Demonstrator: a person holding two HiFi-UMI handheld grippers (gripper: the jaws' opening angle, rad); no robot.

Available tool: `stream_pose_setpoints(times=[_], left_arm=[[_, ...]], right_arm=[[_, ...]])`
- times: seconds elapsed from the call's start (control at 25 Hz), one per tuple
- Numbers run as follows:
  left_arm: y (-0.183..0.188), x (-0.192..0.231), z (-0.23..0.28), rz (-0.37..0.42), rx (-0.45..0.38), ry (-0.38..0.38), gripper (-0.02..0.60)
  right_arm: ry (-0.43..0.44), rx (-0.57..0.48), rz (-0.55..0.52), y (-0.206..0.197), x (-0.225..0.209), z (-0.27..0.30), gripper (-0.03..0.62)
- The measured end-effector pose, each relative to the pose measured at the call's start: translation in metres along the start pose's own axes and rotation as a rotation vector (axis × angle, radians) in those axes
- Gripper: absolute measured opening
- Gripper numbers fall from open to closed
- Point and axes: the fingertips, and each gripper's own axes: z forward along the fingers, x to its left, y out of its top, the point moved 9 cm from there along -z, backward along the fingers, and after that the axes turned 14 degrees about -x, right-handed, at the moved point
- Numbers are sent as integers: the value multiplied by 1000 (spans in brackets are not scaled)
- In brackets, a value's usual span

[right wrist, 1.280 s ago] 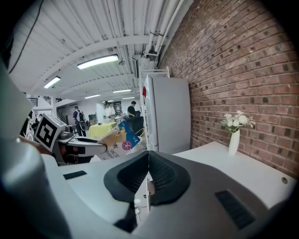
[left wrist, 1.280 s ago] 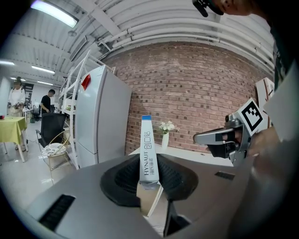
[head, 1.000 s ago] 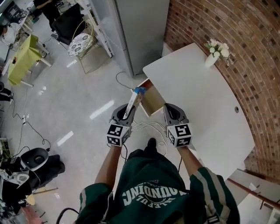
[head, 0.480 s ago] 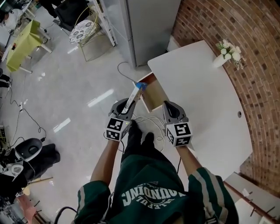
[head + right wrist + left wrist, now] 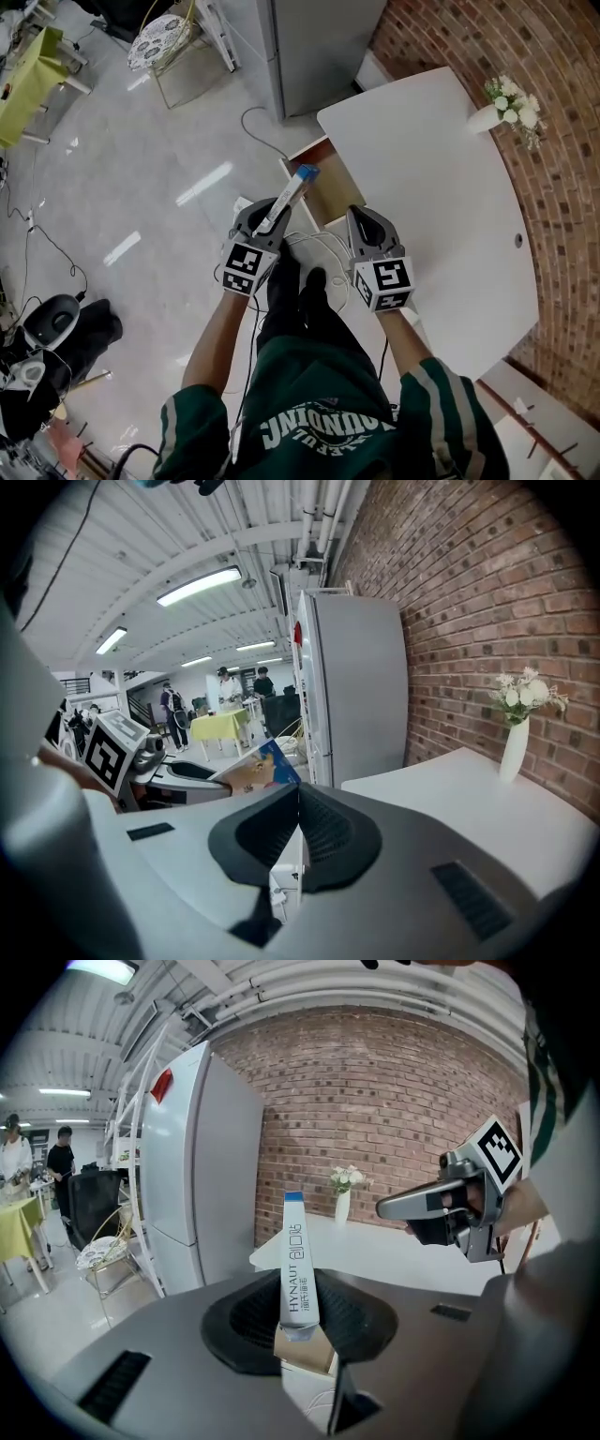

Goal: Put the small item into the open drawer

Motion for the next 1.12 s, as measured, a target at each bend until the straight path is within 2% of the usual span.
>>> stream_pose_setpoints(times=[0.16, 0.32, 0.48, 0.8, 1.12], left_arm=[[-10, 11, 15, 19, 23, -53, 95], [-25, 20, 27, 26, 43, -127, 95], [-49, 22, 43, 21, 74, -169, 95], [-86, 20, 88, 34, 110, -285, 95], [-133, 27, 117, 43, 194, -338, 95]], right_arm=[[5, 36, -21, -11, 1, 13, 25], [-27, 52, 16, -27, 0, 22, 25], [-61, 74, 51, -42, -6, 28, 25], [-83, 127, 83, -80, -15, 41, 25], [-68, 194, 61, -116, -13, 43, 25]])
